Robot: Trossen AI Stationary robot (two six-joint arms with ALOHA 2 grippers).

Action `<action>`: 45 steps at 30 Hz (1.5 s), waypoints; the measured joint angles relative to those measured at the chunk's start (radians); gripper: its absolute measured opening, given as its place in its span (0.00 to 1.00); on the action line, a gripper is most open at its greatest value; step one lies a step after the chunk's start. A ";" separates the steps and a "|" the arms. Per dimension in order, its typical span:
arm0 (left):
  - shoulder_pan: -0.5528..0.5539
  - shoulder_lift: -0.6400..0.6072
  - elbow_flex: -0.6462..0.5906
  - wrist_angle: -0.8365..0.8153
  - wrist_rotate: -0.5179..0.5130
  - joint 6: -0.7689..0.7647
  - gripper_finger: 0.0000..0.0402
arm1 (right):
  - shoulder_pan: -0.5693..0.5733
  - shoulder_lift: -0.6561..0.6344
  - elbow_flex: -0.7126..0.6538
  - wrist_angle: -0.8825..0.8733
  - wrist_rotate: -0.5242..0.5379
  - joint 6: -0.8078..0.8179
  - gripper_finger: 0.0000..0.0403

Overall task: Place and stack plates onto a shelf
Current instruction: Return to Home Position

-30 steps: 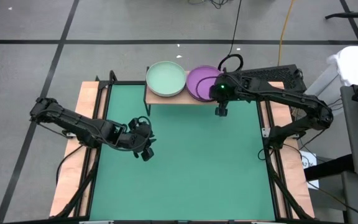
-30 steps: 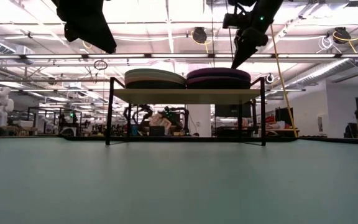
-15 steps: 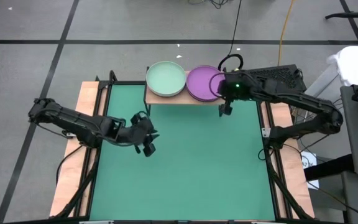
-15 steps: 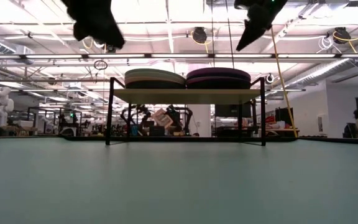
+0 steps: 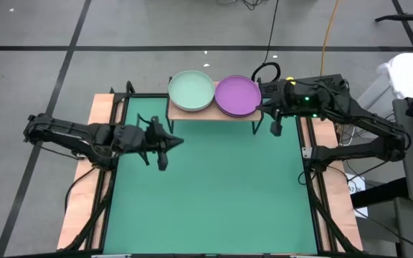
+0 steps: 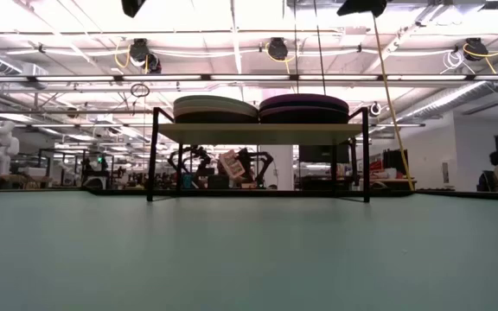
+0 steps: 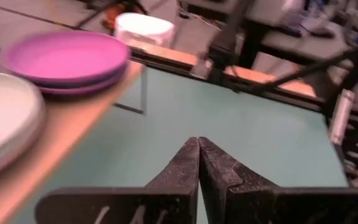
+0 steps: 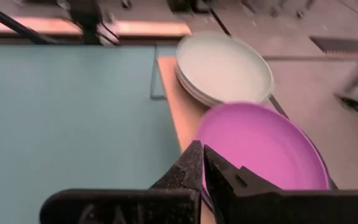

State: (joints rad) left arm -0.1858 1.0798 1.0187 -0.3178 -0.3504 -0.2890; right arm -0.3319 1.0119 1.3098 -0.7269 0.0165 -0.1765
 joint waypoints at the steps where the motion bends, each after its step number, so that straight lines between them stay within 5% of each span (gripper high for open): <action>1: 0.007 -0.014 0.000 -0.007 -0.016 -0.001 0.02 | 0.000 -0.011 0.000 0.005 -0.017 -0.001 0.00; 11: 0.011 -0.082 0.000 0.012 -0.036 -0.073 0.02 | 0.000 -0.119 -0.045 0.089 -0.122 0.004 0.00; 22: 0.005 -0.087 -0.001 0.036 0.057 0.145 0.01 | 0.004 -0.294 -0.463 0.598 -0.281 0.127 0.00; 26: 0.006 -0.115 -0.022 0.050 0.086 0.210 0.01 | 0.021 -0.339 -0.559 0.654 -0.280 0.166 0.00; 36: 0.021 -0.376 -0.529 0.549 0.118 0.078 0.01 | 0.034 -0.380 -0.681 0.649 -0.224 0.136 0.00; 45: 0.022 -0.514 -0.731 0.641 0.175 0.112 0.01 | 0.033 -0.375 -0.857 0.870 -0.103 0.116 0.00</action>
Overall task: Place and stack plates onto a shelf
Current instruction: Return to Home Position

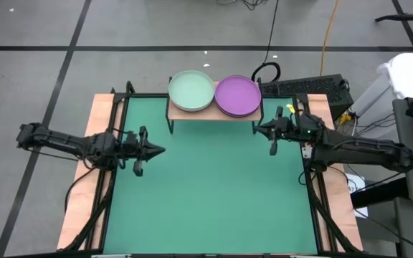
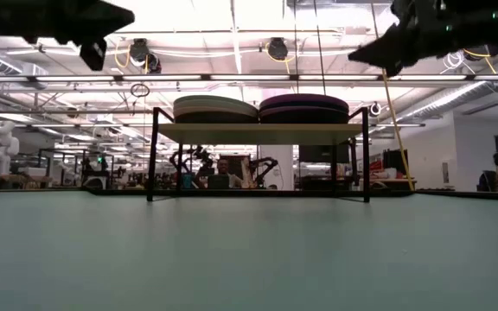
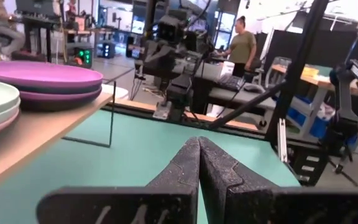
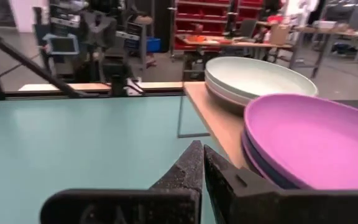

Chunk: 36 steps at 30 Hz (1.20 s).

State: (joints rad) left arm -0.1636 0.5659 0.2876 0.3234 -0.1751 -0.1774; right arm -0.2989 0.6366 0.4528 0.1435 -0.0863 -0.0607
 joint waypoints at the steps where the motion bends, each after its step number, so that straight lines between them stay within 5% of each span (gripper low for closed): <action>1: 0.001 -0.015 -0.014 0.003 0.005 0.013 0.01 | 0.000 0.001 -0.024 0.032 0.011 0.000 0.00; 11: 0.015 -0.121 -0.165 0.053 0.096 0.014 0.01 | 0.000 0.004 -0.231 0.309 0.044 0.019 0.00; 36: 0.041 -0.136 -0.278 0.100 0.134 0.129 0.01 | 0.000 0.004 -0.289 0.275 0.007 -0.004 0.00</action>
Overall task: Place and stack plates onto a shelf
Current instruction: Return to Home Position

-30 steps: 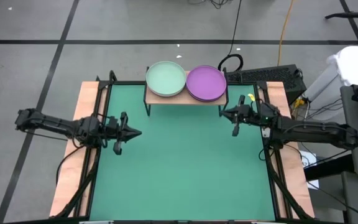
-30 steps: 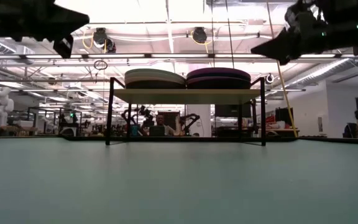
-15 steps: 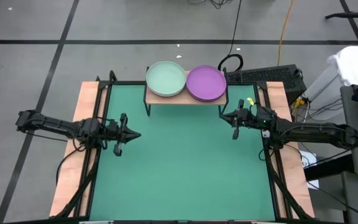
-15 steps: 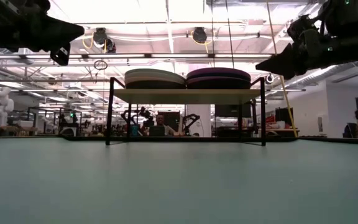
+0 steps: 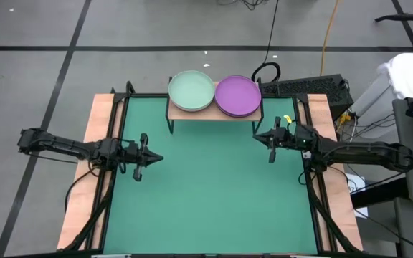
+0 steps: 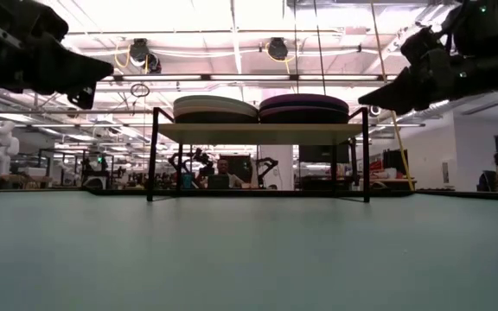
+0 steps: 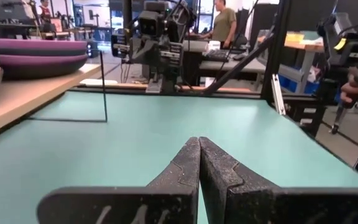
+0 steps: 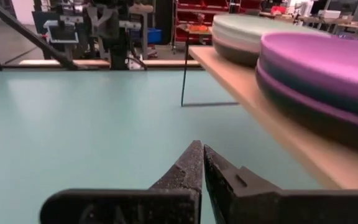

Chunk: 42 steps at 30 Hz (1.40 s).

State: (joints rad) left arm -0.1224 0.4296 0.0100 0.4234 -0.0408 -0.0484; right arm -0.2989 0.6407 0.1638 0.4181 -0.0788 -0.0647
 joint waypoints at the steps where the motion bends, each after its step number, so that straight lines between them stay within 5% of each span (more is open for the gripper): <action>1: 0.001 0.000 0.000 -0.003 0.003 0.005 0.01 | 0.000 0.000 -0.012 0.007 0.000 0.002 0.00; 10: 0.022 -0.001 -0.001 -0.001 0.015 -0.022 0.01 | 0.001 -0.002 -0.138 0.182 0.002 0.047 0.00; 42: 0.108 -0.001 0.000 0.001 -0.003 0.111 0.01 | 0.106 -0.039 -0.149 0.008 0.055 -0.054 0.00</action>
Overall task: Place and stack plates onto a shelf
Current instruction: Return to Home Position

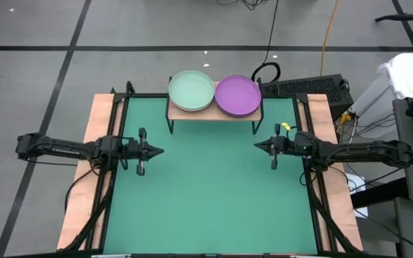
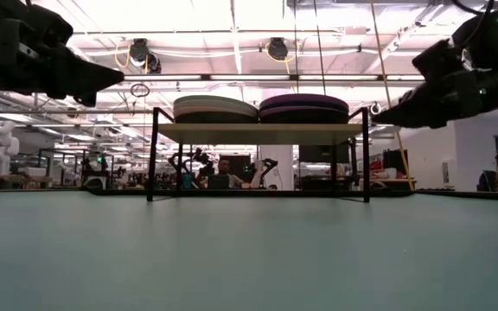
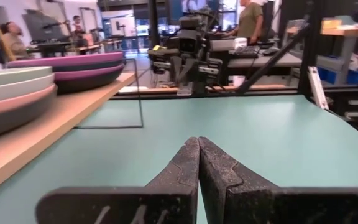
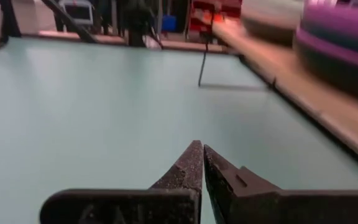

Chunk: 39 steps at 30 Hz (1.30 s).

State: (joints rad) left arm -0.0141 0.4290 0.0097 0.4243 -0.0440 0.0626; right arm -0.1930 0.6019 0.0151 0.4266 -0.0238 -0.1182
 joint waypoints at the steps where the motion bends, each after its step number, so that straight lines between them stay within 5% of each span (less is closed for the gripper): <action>1: -0.002 0.000 0.000 -0.002 0.011 0.009 0.01 | 0.004 -0.008 0.000 0.011 0.000 -0.007 0.00; 11: -0.016 0.000 0.000 -0.004 0.079 0.043 0.01 | 0.013 -0.125 0.000 0.077 -0.003 -0.039 0.00; 33: 0.008 -0.172 0.001 -0.143 0.089 0.003 0.01 | 0.047 -0.299 -0.001 -0.155 -0.052 0.065 0.00; 39: 0.008 -0.212 0.001 -0.198 0.061 0.007 0.01 | 0.118 -0.352 -0.001 -0.148 0.010 0.043 0.00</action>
State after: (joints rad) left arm -0.0059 0.2168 0.0105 0.2261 0.0166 0.0693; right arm -0.0754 0.2503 0.0139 0.2790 -0.0140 -0.0751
